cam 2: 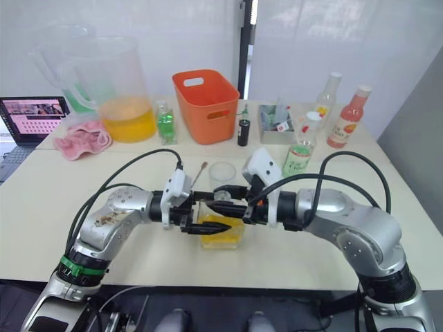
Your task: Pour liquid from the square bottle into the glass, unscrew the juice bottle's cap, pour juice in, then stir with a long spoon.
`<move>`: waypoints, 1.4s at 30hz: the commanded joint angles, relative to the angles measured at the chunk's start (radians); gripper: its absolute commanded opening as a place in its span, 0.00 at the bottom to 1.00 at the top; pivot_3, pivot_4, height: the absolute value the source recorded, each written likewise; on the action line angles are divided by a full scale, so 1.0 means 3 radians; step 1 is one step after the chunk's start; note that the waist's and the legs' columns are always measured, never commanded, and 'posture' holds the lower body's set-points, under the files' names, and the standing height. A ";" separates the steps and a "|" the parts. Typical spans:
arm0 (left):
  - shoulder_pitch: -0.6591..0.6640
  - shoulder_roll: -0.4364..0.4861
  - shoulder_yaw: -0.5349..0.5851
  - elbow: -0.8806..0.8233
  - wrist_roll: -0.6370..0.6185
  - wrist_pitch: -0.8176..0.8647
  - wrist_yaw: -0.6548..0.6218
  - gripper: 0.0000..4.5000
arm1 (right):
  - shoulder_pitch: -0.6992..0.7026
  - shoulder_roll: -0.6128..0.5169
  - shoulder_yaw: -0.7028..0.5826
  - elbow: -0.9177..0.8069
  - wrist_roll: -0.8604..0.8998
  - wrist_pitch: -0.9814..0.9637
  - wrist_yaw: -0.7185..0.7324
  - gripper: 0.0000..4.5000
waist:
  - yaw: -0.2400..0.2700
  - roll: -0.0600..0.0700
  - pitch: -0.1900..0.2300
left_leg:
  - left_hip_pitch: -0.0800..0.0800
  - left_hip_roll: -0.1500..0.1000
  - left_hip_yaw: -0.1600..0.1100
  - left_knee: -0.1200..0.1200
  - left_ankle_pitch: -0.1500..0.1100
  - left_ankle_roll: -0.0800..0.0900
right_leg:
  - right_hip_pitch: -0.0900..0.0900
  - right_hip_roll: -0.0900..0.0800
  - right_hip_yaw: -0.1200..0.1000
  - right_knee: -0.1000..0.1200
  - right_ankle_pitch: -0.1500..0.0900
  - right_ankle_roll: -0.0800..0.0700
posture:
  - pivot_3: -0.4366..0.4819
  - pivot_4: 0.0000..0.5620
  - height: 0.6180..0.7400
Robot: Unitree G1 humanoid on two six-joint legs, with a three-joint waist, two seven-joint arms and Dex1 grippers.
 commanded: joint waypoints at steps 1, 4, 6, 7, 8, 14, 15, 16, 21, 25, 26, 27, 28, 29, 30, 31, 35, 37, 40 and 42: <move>0.0153 0.0053 -0.0279 0.0103 0.0136 0.0083 -0.0100 0.63 | -0.0341 0.0003 -0.0680 -0.0161 0.0301 -0.0314 -0.0034 0.25 | -0.0002 0.0000 0.0000 | 0.0000 0.0000 0.0000 0.0000 0.0000 0.0000 | 0.0000 0.0000 0.0000 0.0000 0.0000 0.0000 | 0.48 0.27 0.70; 0.0161 0.0036 -0.0271 0.0134 0.0118 0.0078 -0.0108 0.63 | -0.0324 -0.0027 -0.0669 -0.0168 0.0371 -0.0305 -0.0062 0.25 | -0.0008 0.0000 0.0000 | 0.0000 0.0000 0.0000 -0.0001 0.0000 0.0000 | 0.0000 0.0000 0.0000 0.0000 0.0000 0.0000 | 0.48 0.27 0.70; 0.0170 0.0022 -0.0265 0.0152 0.0096 0.0090 -0.0104 0.63 | -0.0306 -0.0034 -0.0651 -0.0178 0.0394 -0.0309 -0.0082 0.25 | -0.0015 0.0000 0.0000 | 0.0000 0.0000 0.0000 -0.0001 0.0000 0.0000 | 0.0000 0.0000 0.0000 0.0000 0.0000 0.0000 | 0.48 0.27 0.70; 0.0174 0.0018 -0.0263 0.0161 0.0088 0.0091 -0.0101 0.63 | -0.0296 -0.0027 -0.0637 -0.0183 0.0400 -0.0312 -0.0093 0.25 | -0.0019 0.0000 0.0000 | 0.0000 0.0000 0.0000 -0.0001 0.0000 0.0000 | 0.0000 0.0000 0.0000 0.0000 0.0000 0.0000 | 0.48 0.27 0.70; 0.0178 0.0012 -0.0261 0.0190 0.0091 0.0067 -0.0102 0.63 | -0.0275 -0.0005 -0.0601 -0.0194 0.0389 -0.0320 -0.0109 0.25 | -0.0022 0.0000 0.0000 | 0.0000 0.0000 0.0000 -0.0001 0.0000 0.0000 | 0.0000 0.0000 0.0000 0.0000 0.0000 0.0000 | 0.48 0.27 0.70; 0.0254 -0.0014 -0.0280 0.0285 0.0140 -0.0047 -0.0074 0.63 | -0.0153 0.0082 -0.0447 -0.0257 0.0309 -0.0341 -0.0144 0.25 | -0.0024 0.0000 0.0000 | 0.0000 0.0000 -0.0001 -0.0001 0.0000 0.0000 | -0.0001 0.0000 0.0000 0.0000 0.0000 0.0000 | 0.48 0.27 0.70; 0.0269 -0.0017 -0.0284 0.0277 0.0146 -0.0052 -0.0065 0.63 | -0.0143 0.0091 -0.0433 -0.0265 0.0298 -0.0340 -0.0144 0.25 | -0.0024 0.0000 0.0000 | 0.0000 0.0000 -0.0001 -0.0001 0.0000 0.0000 | -0.0001 0.0000 0.0000 0.0000 0.0000 0.0000 | 0.48 0.27 0.70; 0.0278 -0.0019 -0.0287 0.0274 0.0150 -0.0055 -0.0059 0.63 | -0.0136 0.0090 -0.0421 -0.0272 0.0285 -0.0336 -0.0136 0.25 | -0.0024 0.0000 0.0000 | -0.0001 0.0000 -0.0001 -0.0002 0.0000 0.0000 | -0.0001 0.0000 0.0000 0.0000 0.0000 -0.0001 | 0.48 0.27 0.70; 0.0300 -0.0021 -0.0310 0.0309 0.0183 -0.0096 -0.0056 0.63 | -0.0020 0.0128 -0.0238 -0.0339 0.0108 -0.0362 -0.0074 0.25 | -0.0024 0.0000 0.0000 | 0.0000 0.0000 -0.0001 -0.0001 0.0000 0.0000 | 0.0000 0.0001 0.0000 0.0000 0.0001 -0.0001 | 0.48 0.27 0.70; 0.0297 0.0003 -0.0348 0.0332 0.0204 -0.0096 -0.0071 0.63 | 0.0014 0.0212 -0.0226 -0.0369 0.0095 -0.0347 -0.0066 0.25 | -0.0025 0.0000 0.0000 | 0.0001 0.0000 -0.0001 -0.0001 0.0000 0.0000 | 0.0001 0.0001 0.0000 0.0000 0.0000 -0.0001 | 0.48 0.27 0.70; 0.0309 0.0007 -0.0358 0.0346 0.0213 -0.0103 -0.0073 0.63 | 0.0029 0.0236 -0.0220 -0.0382 0.0089 -0.0347 -0.0068 0.25 | -0.0025 0.0000 0.0000 | 0.0001 0.0000 -0.0001 -0.0001 0.0000 0.0000 | 0.0000 0.0001 0.0000 0.0000 0.0000 0.0000 | 0.48 0.27 0.70; 0.0319 0.0010 -0.0369 0.0363 0.0226 -0.0115 -0.0077 0.63 | 0.0047 0.0254 -0.0205 -0.0396 0.0072 -0.0350 -0.0066 0.25 | -0.0025 0.0000 0.0000 | 0.0001 0.0000 -0.0001 -0.0001 0.0000 0.0000 | 0.0001 0.0001 0.0000 0.0001 0.0000 0.0000 | 0.48 0.27 0.70; 0.0325 0.0013 -0.0382 0.0380 0.0237 -0.0120 -0.0082 0.63 | 0.0067 0.0263 -0.0180 -0.0409 0.0040 -0.0357 -0.0056 0.25 | -0.0025 0.0001 0.0000 | 0.0002 0.0000 -0.0001 -0.0001 0.0000 0.0000 | 0.0001 0.0001 0.0000 0.0001 0.0000 0.0000 | 0.48 0.27 0.70; 0.0328 0.0020 -0.0397 0.0394 0.0238 -0.0097 -0.0089 0.63 | 0.0082 0.0269 -0.0155 -0.0423 0.0003 -0.0365 -0.0038 0.25 | -0.0025 0.0001 0.0000 | 0.0002 0.0000 -0.0001 -0.0001 0.0000 0.0000 | 0.0001 0.0001 0.0000 0.0001 0.0000 0.0000 | 0.48 0.27 0.70; 0.0327 0.0026 -0.0405 0.0401 0.0236 -0.0079 -0.0094 0.63 | 0.0091 0.0273 -0.0141 -0.0432 -0.0026 -0.0369 -0.0023 0.25 | -0.0025 0.0001 0.0000 | 0.0003 0.0000 -0.0001 -0.0001 0.0000 0.0000 | 0.0001 0.0001 0.0000 0.0001 0.0000 0.0000 | 0.48 0.27 0.70; 0.0330 0.0033 -0.0413 0.0408 0.0241 -0.0079 -0.0103 0.63 | 0.0076 0.0297 -0.0136 -0.0450 -0.0054 -0.0399 -0.0010 0.25 | -0.0025 0.0001 0.0000 | 0.0004 0.0000 -0.0001 -0.0001 0.0000 0.0000 | 0.0003 0.0001 0.0000 0.0001 0.0000 0.0000 | 0.48 0.27 0.70; 0.0326 0.0045 -0.0430 0.0410 0.0234 -0.0048 -0.0119 0.63 | -0.0028 0.0346 -0.0164 -0.0518 -0.0187 -0.0518 0.0086 0.25 | -0.0030 0.0001 0.0000 | 0.0006 0.0000 -0.0001 -0.0001 0.0001 0.0002 | 0.0003 0.0001 0.0000 0.0001 -0.0002 0.0002 | 0.48 0.27 0.70; 0.0323 0.0044 -0.0434 0.0410 0.0231 -0.0040 -0.0119 0.63 | -0.0043 0.0361 -0.0177 -0.0533 -0.0233 -0.0529 0.0129 0.25 | -0.0030 0.0001 0.0000 | 0.0006 0.0000 -0.0001 -0.0001 0.0002 0.0003 | 0.0003 0.0001 0.0000 0.0001 -0.0002 0.0003 | 0.48 0.27 0.70; 0.0312 0.0039 -0.0441 0.0423 0.0223 -0.0028 -0.0130 0.63 | 0.0008 0.0325 -0.0117 -0.0638 -0.0325 -0.0555 0.0273 0.25 | -0.0028 0.0001 0.0000 | 0.0006 0.0000 -0.0001 -0.0001 0.0002 0.0003 | 0.0003 0.0001 0.0000 0.0001 -0.0003 0.0005 | 0.48 0.27 0.70; 0.0303 0.0036 -0.0446 0.0435 0.0221 -0.0028 -0.0137 0.63 | 0.0054 0.0298 -0.0066 -0.0689 -0.0421 -0.0588 0.0371 0.25 | -0.0028 0.0003 -0.0001 | 0.0006 0.0000 -0.0001 -0.0001 0.0002 0.0003 | 0.0003 0.0001 0.0000 0.0001 -0.0004 0.0005 | 0.48 0.27 0.70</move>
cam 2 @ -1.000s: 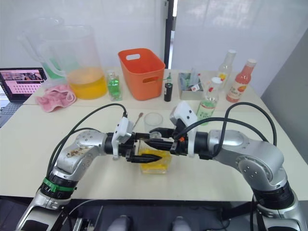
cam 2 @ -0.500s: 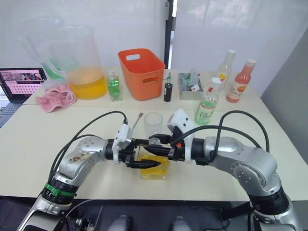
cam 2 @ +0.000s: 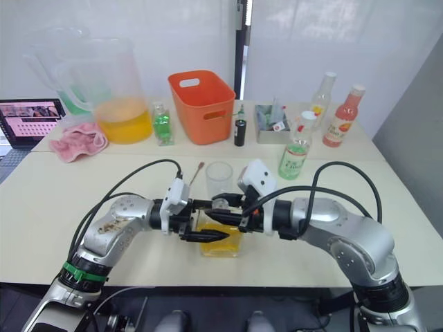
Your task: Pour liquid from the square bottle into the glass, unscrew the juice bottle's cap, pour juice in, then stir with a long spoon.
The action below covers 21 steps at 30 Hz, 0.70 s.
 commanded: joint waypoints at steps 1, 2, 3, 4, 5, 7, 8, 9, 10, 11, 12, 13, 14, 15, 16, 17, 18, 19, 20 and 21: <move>0.0123 0.0048 -0.0367 0.0220 0.0279 0.0196 -0.0042 0.63 | -0.0164 0.0044 -0.0125 -0.0526 -0.0002 -0.0581 0.0269 0.25 | 0.0001 0.0008 -0.0006 | 0.0000 0.0000 0.0000 0.0000 0.0000 0.0000 | 0.0000 0.0000 0.0000 0.0000 -0.0001 0.0001 | 0.48 0.27 0.70; 0.0115 0.0046 -0.0371 0.0229 0.0281 0.0195 -0.0046 0.63 | -0.0146 0.0015 -0.0096 -0.0530 -0.0044 -0.0619 0.0321 0.25 | 0.0002 0.0014 -0.0018 | 0.0005 0.0000 0.0000 -0.0001 0.0000 0.0000 | 0.0005 0.0000 0.0000 -0.0001 -0.0004 0.0007 | 0.48 0.27 0.70; 0.0108 0.0047 -0.0377 0.0238 0.0284 0.0189 -0.0048 0.63 | -0.0131 -0.0027 -0.0059 -0.0534 -0.0101 -0.0669 0.0384 0.25 | 0.0013 0.0013 -0.0028 | 0.0011 0.0000 0.0000 -0.0005 0.0000 0.0000 | 0.0011 0.0000 0.0000 -0.0003 -0.0006 0.0009 | 0.48 0.27 0.70; 0.0104 0.0047 -0.0383 0.0245 0.0287 0.0184 -0.0049 0.63 | -0.0120 -0.0059 -0.0032 -0.0534 -0.0143 -0.0714 0.0430 0.25 | 0.0023 0.0011 -0.0034 | 0.0015 0.0000 -0.0002 -0.0007 -0.0001 0.0000 | 0.0016 0.0000 -0.0002 -0.0006 -0.0008 0.0010 | 0.48 0.27 0.70; 0.0102 0.0049 -0.0386 0.0249 0.0290 0.0180 -0.0051 0.63 | -0.0114 -0.0080 -0.0013 -0.0528 -0.0178 -0.0752 0.0461 0.25 | 0.0026 0.0006 -0.0038 | 0.0017 0.0000 -0.0004 -0.0007 -0.0001 -0.0001 | 0.0019 0.0000 -0.0004 -0.0006 -0.0016 0.0000 | 0.48 0.27 0.70; 0.0103 0.0052 -0.0388 0.0256 0.0296 0.0170 -0.0052 0.63 | -0.0102 -0.0073 -0.0018 -0.0486 -0.0154 -0.0768 0.0469 0.25 | 0.0017 0.0006 -0.0040 | 0.0018 0.0000 -0.0002 -0.0004 -0.0001 -0.0001 | 0.0022 -0.0002 -0.0003 -0.0007 -0.0024 -0.0016 | 0.48 0.27 0.70; 0.0103 0.0051 -0.0387 0.0258 0.0298 0.0166 -0.0050 0.63 | -0.0094 -0.0060 -0.0035 -0.0460 -0.0125 -0.0761 0.0461 0.25 | 0.0016 0.0007 -0.0040 | 0.0020 0.0000 -0.0001 -0.0004 -0.0001 -0.0001 | 0.0024 -0.0002 -0.0003 -0.0006 -0.0023 -0.0017 | 0.48 0.27 0.70; 0.0108 0.0051 -0.0385 0.0258 0.0299 0.0162 -0.0046 0.63 | -0.0082 -0.0043 -0.0076 -0.0428 -0.0076 -0.0747 0.0444 0.25 | 0.0018 0.0007 -0.0040 | 0.0025 0.0000 -0.0001 -0.0004 -0.0001 -0.0001 | 0.0028 -0.0002 -0.0003 -0.0006 -0.0023 -0.0017 | 0.48 0.27 0.70; 0.0114 0.0052 -0.0381 0.0256 0.0298 0.0159 -0.0041 0.63 | -0.0076 -0.0041 -0.0126 -0.0395 -0.0030 -0.0737 0.0435 0.25 | 0.0018 0.0007 -0.0040 | 0.0030 0.0000 -0.0002 -0.0006 -0.0001 -0.0001 | 0.0033 -0.0002 -0.0004 -0.0006 -0.0024 -0.0018 | 0.48 0.27 0.70; 0.0117 0.0050 -0.0379 0.0256 0.0298 0.0155 -0.0036 0.63 | -0.0073 -0.0044 -0.0176 -0.0365 0.0015 -0.0729 0.0429 0.25 | 0.0017 0.0007 -0.0040 | 0.0037 0.0000 -0.0002 -0.0007 -0.0001 -0.0001 | 0.0040 -0.0002 -0.0004 -0.0006 -0.0025 -0.0019 | 0.48 0.27 0.70; 0.0119 0.0048 -0.0378 0.0256 0.0299 0.0153 -0.0033 0.63 | -0.0073 -0.0050 -0.0206 -0.0347 0.0042 -0.0726 0.0426 0.25 | 0.0016 0.0007 -0.0040 | 0.0043 0.0000 -0.0002 -0.0009 -0.0001 -0.0001 | 0.0046 -0.0002 -0.0004 -0.0008 -0.0026 -0.0019 | 0.48 0.27 0.70; 0.0120 0.0047 -0.0377 0.0256 0.0299 0.0152 -0.0032 0.63 | -0.0074 -0.0056 -0.0219 -0.0338 0.0056 -0.0725 0.0425 0.25 | 0.0015 0.0007 -0.0040 | 0.0049 0.0000 -0.0002 -0.0010 -0.0002 -0.0001 | 0.0052 -0.0002 -0.0004 -0.0012 -0.0027 -0.0019 | 0.48 0.27 0.70; 0.0123 0.0045 -0.0375 0.0256 0.0300 0.0149 -0.0028 0.63 | -0.0076 -0.0063 -0.0269 -0.0317 0.0100 -0.0717 0.0417 0.25 | 0.0015 0.0007 -0.0040 | 0.0050 0.0000 -0.0002 -0.0011 -0.0002 -0.0001 | 0.0053 -0.0003 -0.0004 -0.0012 -0.0027 -0.0019 | 0.48 0.27 0.70; 0.0130 0.0037 -0.0366 0.0256 0.0299 0.0137 -0.0019 0.63 | -0.0067 -0.0097 -0.0437 -0.0247 0.0198 -0.0692 0.0381 0.25 | 0.0017 0.0007 -0.0040 | 0.0051 0.0000 -0.0002 -0.0012 -0.0002 -0.0001 | 0.0053 -0.0003 -0.0004 -0.0012 -0.0027 -0.0019 | 0.48 0.27 0.70; 0.0136 0.0026 -0.0358 0.0258 0.0299 0.0118 -0.0009 0.63 | -0.0041 -0.0148 -0.0622 -0.0166 0.0288 -0.0666 0.0349 0.25 | 0.0020 0.0007 -0.0040 | 0.0051 0.0000 -0.0002 -0.0012 -0.0002 -0.0001 | 0.0054 -0.0003 -0.0004 -0.0012 -0.0027 -0.0019 | 0.48 0.27 0.70; 0.0141 0.0014 -0.0351 0.0261 0.0300 0.0097 0.0002 0.63 | 0.0001 -0.0198 -0.0798 -0.0091 0.0362 -0.0645 0.0317 0.25 | 0.0025 0.0007 -0.0040 | 0.0051 0.0000 -0.0002 -0.0012 -0.0002 -0.0001 | 0.0054 -0.0003 -0.0004 -0.0013 -0.0027 -0.0019 | 0.48 0.27 0.70; 0.0146 0.0001 -0.0344 0.0263 0.0303 0.0075 0.0013 0.63 | 0.0059 -0.0249 -0.0953 -0.0027 0.0419 -0.0627 0.0293 0.25 | 0.0032 0.0007 -0.0040 | 0.0051 0.0000 -0.0002 -0.0011 -0.0002 -0.0001 | 0.0056 -0.0004 -0.0004 -0.0015 -0.0027 -0.0020 | 0.48 0.27 0.70; 0.0149 -0.0008 -0.0339 0.0264 0.0306 0.0062 0.0020 0.63 | 0.0100 -0.0288 -0.1036 0.0006 0.0461 -0.0621 0.0275 0.25 | 0.0033 0.0007 -0.0040 | 0.0051 -0.0001 -0.0002 -0.0012 -0.0002 -0.0001 | 0.0058 -0.0004 -0.0005 -0.0019 -0.0027 -0.0020 | 0.48 0.27 0.70; 0.0152 -0.0013 -0.0337 0.0265 0.0309 0.0054 0.0024 0.63 | 0.0125 -0.0313 -0.1081 0.0022 0.0493 -0.0616 0.0263 0.25 | 0.0032 0.0009 -0.0041 | 0.0052 0.0000 -0.0001 -0.0012 -0.0002 -0.0001 | 0.0059 -0.0004 -0.0004 -0.0024 -0.0027 -0.0020 | 0.48 0.27 0.70; 0.0162 -0.0054 -0.0303 0.0276 0.0308 -0.0061 0.0039 0.63 | 0.0259 -0.0378 -0.1271 0.0099 0.0474 -0.0620 0.0246 0.25 | 0.0036 0.0014 -0.0044 | 0.0052 0.0000 -0.0001 -0.0015 -0.0002 -0.0001 | 0.0060 -0.0004 -0.0004 -0.0029 -0.0026 -0.0021 | 0.48 0.27 0.70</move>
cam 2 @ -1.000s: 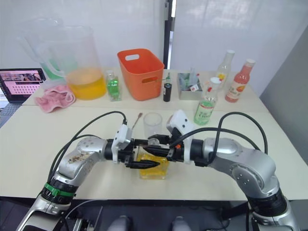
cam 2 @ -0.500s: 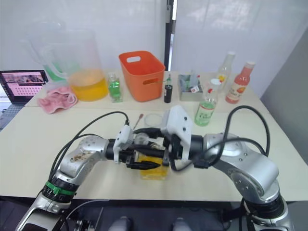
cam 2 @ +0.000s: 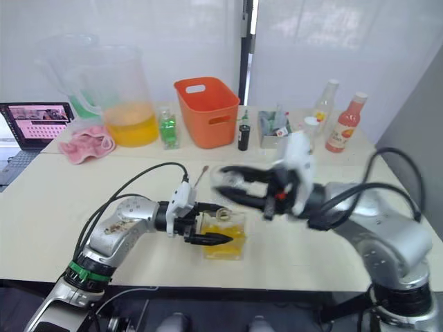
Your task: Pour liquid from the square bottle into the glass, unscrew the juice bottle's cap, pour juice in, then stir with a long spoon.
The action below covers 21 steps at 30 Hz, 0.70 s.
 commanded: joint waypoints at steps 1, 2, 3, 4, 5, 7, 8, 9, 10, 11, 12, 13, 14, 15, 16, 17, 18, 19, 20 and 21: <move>0.0168 -0.0039 -0.0176 0.0223 0.0241 -0.0144 0.0009 0.63 | 0.0292 -0.0157 -0.0555 0.0149 0.0062 -0.0031 -0.0060 0.25 | 0.0008 0.0009 -0.0005 | 0.0000 0.0000 0.0000 -0.0002 0.0000 0.0000 | 0.0002 0.0000 0.0000 -0.0005 0.0001 0.0000 | 0.48 0.27 0.70; 0.0171 -0.0060 -0.0162 0.0236 0.0255 -0.0242 0.0005 0.63 | 0.0404 -0.0205 -0.0687 0.0210 0.0023 -0.0052 -0.0069 0.25 | 0.0024 0.0011 -0.0006 | 0.0000 0.0000 0.0000 -0.0003 0.0000 0.0001 | 0.0003 0.0000 0.0000 -0.0008 0.0001 0.0000 | 0.48 0.27 0.70; 0.0176 -0.0084 -0.0142 0.0248 0.0261 -0.0312 0.0019 0.63 | 0.0525 -0.0228 -0.0846 0.0313 -0.0041 -0.0095 -0.0109 0.25 | 0.0031 0.0011 -0.0006 | -0.0002 -0.0001 0.0000 -0.0003 -0.0001 0.0002 | 0.0004 -0.0001 0.0000 -0.0012 0.0001 0.0000 | 0.48 0.27 0.70; 0.0179 -0.0100 -0.0128 0.0257 0.0261 -0.0345 0.0033 0.63 | 0.0621 -0.0238 -0.0965 0.0405 -0.0096 -0.0141 -0.0142 0.25 | 0.0040 0.0011 -0.0006 | -0.0004 -0.0002 0.0001 -0.0002 -0.0001 0.0002 | 0.0003 -0.0001 0.0000 -0.0013 0.0001 0.0000 | 0.48 0.27 0.70; 0.0182 -0.0111 -0.0112 0.0266 0.0258 -0.0369 0.0048 0.63 | 0.0712 -0.0249 -0.1062 0.0492 -0.0166 -0.0186 -0.0168 0.25 | 0.0042 0.0012 -0.0006 | -0.0006 -0.0003 0.0001 -0.0002 -0.0001 0.0002 | 0.0003 -0.0001 0.0001 -0.0015 0.0001 0.0000 | 0.48 0.27 0.70; 0.0186 -0.0121 -0.0098 0.0265 0.0250 -0.0383 0.0066 0.63 | 0.0876 -0.0261 -0.1200 0.0657 -0.0328 -0.0270 -0.0207 0.25 | 0.0049 0.0016 -0.0008 | -0.0005 -0.0003 0.0003 -0.0001 -0.0001 0.0002 | 0.0004 -0.0002 0.0002 -0.0016 0.0002 0.0001 | 0.48 0.27 0.70; 0.0187 -0.0120 -0.0089 0.0254 0.0241 -0.0379 0.0076 0.63 | 0.0947 -0.0255 -0.1244 0.0765 -0.0438 -0.0322 -0.0254 0.25 | 0.0046 0.0018 -0.0010 | -0.0005 -0.0004 0.0003 0.0000 -0.0001 0.0002 | 0.0004 -0.0002 0.0002 -0.0015 0.0002 0.0002 | 0.48 0.27 0.70; 0.0188 -0.0120 -0.0083 0.0245 0.0235 -0.0374 0.0083 0.63 | 0.0990 -0.0248 -0.1268 0.0836 -0.0510 -0.0361 -0.0284 0.25 | 0.0044 0.0022 -0.0012 | -0.0005 -0.0004 0.0003 -0.0001 -0.0001 0.0002 | 0.0003 -0.0002 0.0002 -0.0016 0.0002 0.0002 | 0.48 0.27 0.70; 0.0188 -0.0120 -0.0079 0.0240 0.0232 -0.0372 0.0087 0.63 | 0.1013 -0.0243 -0.1278 0.0879 -0.0553 -0.0389 -0.0300 0.25 | 0.0043 0.0026 -0.0013 | -0.0004 -0.0004 0.0003 0.0000 -0.0001 0.0002 | 0.0004 -0.0002 0.0002 -0.0016 0.0002 0.0002 | 0.48 0.27 0.70; 0.0185 -0.0118 -0.0068 0.0220 0.0220 -0.0353 0.0095 0.63 | 0.1031 -0.0209 -0.1253 0.1006 -0.0724 -0.0476 -0.0416 0.25 | 0.0042 0.0030 -0.0014 | -0.0004 -0.0004 0.0003 0.0000 -0.0001 0.0002 | 0.0004 -0.0002 0.0003 -0.0016 0.0002 0.0002 | 0.48 0.27 0.70; 0.0183 -0.0120 -0.0061 0.0200 0.0212 -0.0335 0.0104 0.63 | 0.1031 -0.0158 -0.1236 0.1130 -0.0822 -0.0515 -0.0528 0.25 | 0.0040 0.0034 -0.0016 | -0.0004 -0.0004 0.0004 0.0001 -0.0001 0.0002 | 0.0003 -0.0002 0.0003 -0.0016 0.0002 0.0002 | 0.48 0.27 0.70; 0.0182 -0.0123 -0.0052 0.0181 0.0201 -0.0318 0.0113 0.63 | 0.1032 -0.0113 -0.1194 0.1277 -0.0957 -0.0555 -0.0650 0.25 | 0.0039 0.0034 -0.0016 | -0.0004 -0.0004 0.0004 0.0002 -0.0001 0.0002 | 0.0004 -0.0002 0.0003 -0.0015 0.0002 0.0002 | 0.48 0.27 0.70; 0.0183 -0.0129 -0.0046 0.0165 0.0193 -0.0306 0.0124 0.63 | 0.1026 -0.0057 -0.1148 0.1399 -0.1083 -0.0649 -0.0728 0.25 | 0.0037 0.0034 -0.0016 | -0.0003 -0.0004 0.0004 0.0002 -0.0001 0.0002 | 0.0004 -0.0002 0.0003 -0.0016 0.0002 0.0002 | 0.48 0.27 0.70; 0.0189 -0.0132 -0.0044 0.0147 0.0185 -0.0297 0.0131 0.63 | 0.0993 0.0037 -0.1126 0.1507 -0.1135 -0.0692 -0.0816 0.25 | 0.0034 0.0034 -0.0016 | -0.0003 -0.0004 0.0004 0.0002 -0.0001 0.0002 | 0.0004 -0.0001 0.0003 -0.0016 0.0002 0.0002 | 0.48 0.27 0.70; 0.0199 -0.0133 -0.0046 0.0126 0.0177 -0.0285 0.0136 0.63 | 0.0961 0.0111 -0.1089 0.1615 -0.1222 -0.0736 -0.0909 0.25 | 0.0032 0.0034 -0.0016 | -0.0004 -0.0004 0.0004 0.0002 -0.0001 0.0002 | 0.0004 -0.0002 0.0003 -0.0017 0.0002 0.0002 | 0.48 0.27 0.70; 0.0208 -0.0135 -0.0048 0.0108 0.0171 -0.0277 0.0141 0.63 | 0.0930 0.0175 -0.1047 0.1718 -0.1321 -0.0800 -0.0986 0.25 | 0.0025 0.0037 -0.0017 | -0.0005 -0.0005 0.0004 0.0003 -0.0001 0.0002 | 0.0004 -0.0002 0.0003 -0.0017 0.0002 0.0002 | 0.48 0.27 0.70; 0.0214 -0.0136 -0.0050 0.0097 0.0169 -0.0270 0.0143 0.63 | 0.0909 0.0213 -0.1018 0.1787 -0.1393 -0.0843 -0.1033 0.25 | 0.0023 0.0042 -0.0015 | -0.0005 -0.0005 0.0004 0.0002 -0.0001 0.0002 | 0.0004 -0.0002 0.0004 -0.0017 0.0002 0.0002 | 0.48 0.27 0.70; 0.0227 -0.0138 -0.0045 0.0086 0.0167 -0.0262 0.0155 0.63 | 0.0858 0.0279 -0.0989 0.1895 -0.1468 -0.0912 -0.1108 0.25 | 0.0020 0.0048 -0.0015 | -0.0007 -0.0005 0.0004 0.0002 -0.0001 0.0002 | 0.0003 -0.0002 0.0004 -0.0017 0.0002 0.0003 | 0.48 0.27 0.70; 0.0237 -0.0140 -0.0042 0.0074 0.0168 -0.0255 0.0165 0.63 | 0.0811 0.0327 -0.0963 0.2001 -0.1543 -0.0997 -0.1166 0.25 | 0.0018 0.0051 -0.0015 | -0.0007 -0.0006 0.0004 0.0002 -0.0001 0.0003 | 0.0002 -0.0002 0.0005 -0.0017 0.0003 0.0003 | 0.48 0.27 0.70; 0.0248 -0.0137 -0.0035 0.0061 0.0167 -0.0249 0.0174 0.63 | 0.0764 0.0376 -0.0945 0.2104 -0.1601 -0.1062 -0.1226 0.25 | 0.0018 0.0052 -0.0014 | -0.0007 -0.0006 0.0004 0.0002 -0.0001 0.0003 | 0.0002 -0.0002 0.0005 -0.0016 0.0003 0.0004 | 0.48 0.27 0.70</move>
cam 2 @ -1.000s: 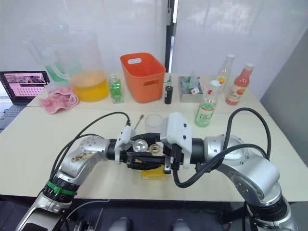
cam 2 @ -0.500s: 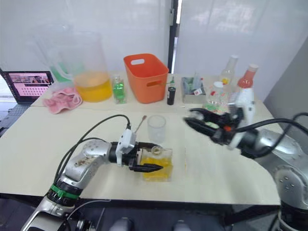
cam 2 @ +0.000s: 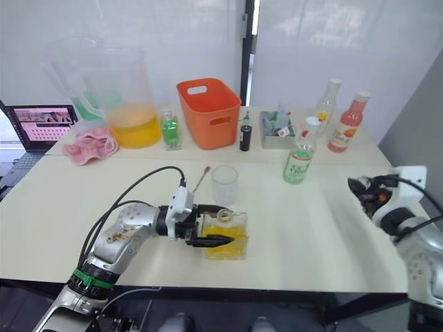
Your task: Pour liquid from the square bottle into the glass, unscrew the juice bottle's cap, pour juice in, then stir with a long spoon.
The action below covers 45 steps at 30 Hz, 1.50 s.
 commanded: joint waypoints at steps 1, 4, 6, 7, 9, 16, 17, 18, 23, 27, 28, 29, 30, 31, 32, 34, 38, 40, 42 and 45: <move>0.0104 0.0012 -0.0087 0.0019 0.0144 0.0114 0.0112 0.63 | -0.0217 0.0099 -0.0031 0.0255 -0.0210 -0.0327 -0.0233 0.25 | -0.0007 0.0001 0.0001 | 0.0000 -0.0001 0.0000 0.0000 0.0000 0.0000 | 0.0000 0.0000 0.0000 0.0000 0.0000 0.0001 | 0.48 0.27 0.70; 0.0121 0.0019 -0.0075 -0.0018 0.0145 0.0142 0.0140 0.63 | -0.0323 0.0151 -0.0061 0.0601 -0.0344 -0.0518 -0.0336 0.25 | -0.0004 0.0002 0.0001 | 0.0000 -0.0001 -0.0001 0.0000 0.0000 0.0000 | 0.0001 0.0001 0.0000 0.0000 0.0001 0.0002 | 0.48 0.27 0.70; 0.0133 0.0022 -0.0069 -0.0039 0.0143 0.0157 0.0161 0.63 | -0.0368 0.0177 -0.0081 0.0823 -0.0400 -0.0617 -0.0400 0.25 | -0.0005 0.0002 0.0001 | 0.0000 -0.0001 -0.0001 -0.0001 0.0000 0.0000 | 0.0001 0.0001 0.0000 -0.0001 0.0001 0.0003 | 0.48 0.27 0.70; 0.0137 0.0023 -0.0068 -0.0047 0.0142 0.0162 0.0169 0.63 | -0.0384 0.0188 -0.0084 0.0908 -0.0418 -0.0656 -0.0422 0.25 | -0.0007 0.0002 0.0001 | 0.0000 -0.0001 0.0000 -0.0001 0.0000 0.0000 | 0.0001 0.0001 0.0000 -0.0001 0.0001 0.0003 | 0.48 0.27 0.70; 0.0143 0.0022 -0.0067 -0.0058 0.0144 0.0168 0.0180 0.63 | -0.0398 0.0228 -0.0100 0.1060 -0.0431 -0.0707 -0.0475 0.25 | -0.0010 0.0002 0.0001 | 0.0000 -0.0001 -0.0001 -0.0002 0.0000 0.0000 | 0.0001 0.0001 0.0001 -0.0001 0.0001 0.0003 | 0.48 0.27 0.70; 0.0140 -0.0051 -0.0071 -0.0057 0.0146 0.0193 0.0265 0.63 | -0.0354 0.0428 -0.0089 0.1321 -0.0526 -0.1028 -0.0651 0.25 | -0.0021 0.0005 0.0002 | 0.0001 -0.0003 -0.0001 0.0000 0.0000 0.0000 | 0.0003 0.0000 0.0002 -0.0001 0.0001 0.0004 | 0.48 0.27 0.70; 0.0142 -0.0058 -0.0072 -0.0056 0.0146 0.0195 0.0273 0.63 | -0.0338 0.0446 -0.0088 0.1339 -0.0533 -0.1060 -0.0655 0.25 | -0.0018 0.0005 0.0002 | 0.0001 -0.0003 -0.0001 0.0000 0.0000 0.0000 | 0.0003 0.0000 0.0003 -0.0001 0.0001 0.0004 | 0.48 0.27 0.70; 0.0144 -0.0062 -0.0071 -0.0056 0.0147 0.0195 0.0277 0.63 | -0.0321 0.0457 -0.0094 0.1359 -0.0534 -0.1085 -0.0657 0.25 | -0.0015 0.0005 0.0002 | 0.0000 -0.0003 -0.0001 0.0000 0.0000 0.0000 | 0.0003 0.0001 0.0003 -0.0001 0.0001 0.0004 | 0.48 0.27 0.70; 0.0139 -0.0067 -0.0079 -0.0053 0.0149 0.0198 0.0275 0.63 | -0.0256 0.0465 -0.0095 0.1392 -0.0516 -0.1139 -0.0625 0.25 | -0.0009 0.0005 0.0002 | 0.0001 -0.0004 -0.0002 0.0000 0.0000 0.0000 | 0.0004 0.0001 0.0003 -0.0001 0.0001 0.0004 | 0.48 0.27 0.70; 0.0135 -0.0071 -0.0088 -0.0051 0.0145 0.0210 0.0268 0.63 | -0.0213 0.0461 -0.0083 0.1367 -0.0499 -0.1125 -0.0591 0.25 | -0.0008 0.0005 0.0002 | 0.0001 -0.0004 -0.0002 0.0000 0.0000 0.0000 | 0.0004 0.0001 0.0003 -0.0001 0.0001 0.0004 | 0.48 0.27 0.70; 0.0135 -0.0071 -0.0090 -0.0051 0.0145 0.0211 0.0267 0.63 | -0.0208 0.0460 -0.0082 0.1362 -0.0498 -0.1123 -0.0589 0.25 | -0.0008 0.0005 0.0002 | 0.0001 -0.0004 -0.0002 0.0001 0.0000 0.0000 | 0.0004 0.0001 0.0003 -0.0001 0.0001 0.0004 | 0.48 0.27 0.70; 0.0135 -0.0074 -0.0092 -0.0049 0.0141 0.0216 0.0265 0.63 | -0.0196 0.0460 -0.0079 0.1348 -0.0495 -0.1126 -0.0577 0.36 | -0.0007 0.0005 0.0002 | 0.0001 -0.0004 -0.0002 0.0000 0.0000 0.0000 | 0.0004 0.0001 0.0003 -0.0002 0.0001 0.0004 | 0.48 0.27 0.70; 0.0135 -0.0076 -0.0093 -0.0048 0.0139 0.0220 0.0265 0.63 | -0.0189 0.0460 -0.0077 0.1339 -0.0492 -0.1130 -0.0569 0.49 | -0.0006 0.0005 0.0002 | 0.0001 -0.0004 -0.0002 0.0000 0.0000 0.0000 | 0.0004 0.0001 0.0003 -0.0002 0.0001 0.0004 | 0.48 0.27 0.70; 0.0135 -0.0078 -0.0094 -0.0047 0.0138 0.0222 0.0265 0.63 | -0.0184 0.0459 -0.0076 0.1333 -0.0491 -0.1132 -0.0564 0.54 | -0.0005 0.0005 0.0002 | 0.0001 -0.0004 -0.0002 0.0000 0.0000 0.0000 | 0.0004 0.0001 0.0003 -0.0002 0.0001 0.0004 | 0.48 0.27 0.70; 0.0135 -0.0079 -0.0094 -0.0046 0.0137 0.0224 0.0264 0.63 | -0.0180 0.0459 -0.0075 0.1330 -0.0489 -0.1133 -0.0561 0.63 | -0.0006 0.0005 0.0002 | 0.0000 -0.0004 -0.0002 0.0000 0.0000 0.0000 | 0.0004 0.0000 0.0003 -0.0002 0.0001 0.0004 | 0.48 0.27 0.70; 0.0131 -0.0090 -0.0096 -0.0036 0.0132 0.0227 0.0265 0.63 | -0.0143 0.0431 -0.0037 0.1233 -0.0519 -0.1168 -0.0511 0.78 | -0.0006 0.0005 0.0002 | 0.0001 -0.0004 -0.0002 0.0000 0.0000 0.0000 | 0.0004 0.0000 0.0004 -0.0002 0.0001 0.0004 | 0.48 0.27 0.70; 0.0128 -0.0099 -0.0091 -0.0023 0.0126 0.0231 0.0262 0.63 | -0.0074 0.0409 -0.0094 0.1013 -0.0481 -0.1194 -0.0483 1.00 | -0.0004 0.0006 0.0002 | 0.0000 -0.0004 -0.0002 0.0000 0.0000 0.0000 | 0.0004 0.0000 0.0004 -0.0002 0.0001 0.0004 | 0.48 0.27 0.70; 0.0127 -0.0101 -0.0087 -0.0017 0.0123 0.0228 0.0258 0.63 | -0.0010 0.0391 -0.0117 0.0878 -0.0489 -0.1219 -0.0465 1.00 | -0.0001 0.0006 0.0002 | 0.0000 -0.0004 -0.0002 0.0000 0.0000 0.0000 | 0.0004 0.0000 0.0003 -0.0003 0.0001 0.0004 | 0.48 0.27 0.70; 0.0128 -0.0103 -0.0084 -0.0011 0.0123 0.0222 0.0255 0.63 | 0.0044 0.0388 -0.0160 0.0711 -0.0447 -0.1212 -0.0448 1.00 | 0.0008 0.0006 0.0002 | 0.0000 -0.0004 -0.0002 0.0000 0.0000 0.0000 | 0.0004 0.0000 0.0004 -0.0003 0.0000 0.0004 | 0.48 0.27 0.70; 0.0117 -0.0111 -0.0066 0.0014 0.0117 0.0211 0.0248 0.63 | 0.0107 0.0385 -0.0253 0.0283 -0.0177 -0.1056 -0.0334 1.00 | 0.0010 0.0008 0.0002 | -0.0001 -0.0005 -0.0001 0.0000 0.0000 0.0000 | 0.0003 -0.0001 0.0004 -0.0005 0.0000 0.0005 | 0.48 0.27 0.70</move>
